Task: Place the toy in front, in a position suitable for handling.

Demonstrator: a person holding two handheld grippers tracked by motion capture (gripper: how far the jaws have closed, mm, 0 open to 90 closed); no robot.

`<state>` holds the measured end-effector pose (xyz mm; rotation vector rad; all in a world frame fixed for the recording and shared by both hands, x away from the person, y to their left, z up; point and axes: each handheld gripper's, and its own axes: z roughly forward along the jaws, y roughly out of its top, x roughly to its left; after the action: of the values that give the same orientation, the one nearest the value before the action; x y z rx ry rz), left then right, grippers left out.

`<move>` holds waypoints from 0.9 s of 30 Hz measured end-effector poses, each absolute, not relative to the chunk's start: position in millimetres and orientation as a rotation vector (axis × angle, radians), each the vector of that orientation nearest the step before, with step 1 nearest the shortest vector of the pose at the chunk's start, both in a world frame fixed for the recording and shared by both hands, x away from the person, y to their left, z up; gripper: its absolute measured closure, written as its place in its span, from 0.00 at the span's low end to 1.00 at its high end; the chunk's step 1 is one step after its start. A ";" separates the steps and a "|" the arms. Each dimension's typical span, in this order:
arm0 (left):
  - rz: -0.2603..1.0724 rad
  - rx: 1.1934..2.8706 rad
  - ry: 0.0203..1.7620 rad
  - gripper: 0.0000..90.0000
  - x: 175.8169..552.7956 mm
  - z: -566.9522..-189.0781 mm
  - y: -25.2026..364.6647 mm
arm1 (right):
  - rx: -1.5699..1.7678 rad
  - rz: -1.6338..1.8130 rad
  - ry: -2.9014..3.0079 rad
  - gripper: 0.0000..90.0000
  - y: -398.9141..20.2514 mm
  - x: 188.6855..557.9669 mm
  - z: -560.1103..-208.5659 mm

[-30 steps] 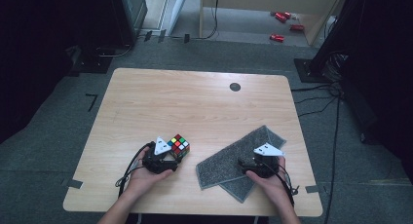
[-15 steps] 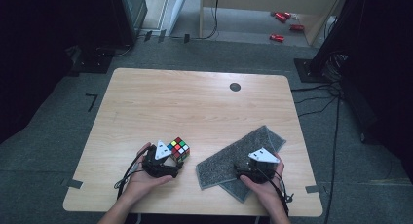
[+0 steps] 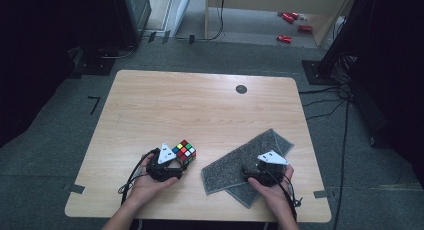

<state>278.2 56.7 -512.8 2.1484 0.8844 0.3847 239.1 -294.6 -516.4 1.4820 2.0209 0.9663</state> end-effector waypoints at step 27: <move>0.377 2.114 0.804 0.39 289.7 -475.9 51.7 | 1.510 1.041 2.073 0.91 -306.5 276.1 -511.7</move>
<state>289.7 51.7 -475.9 2.1144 0.8043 0.3766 276.1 -306.5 -511.7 1.5101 2.0731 1.0408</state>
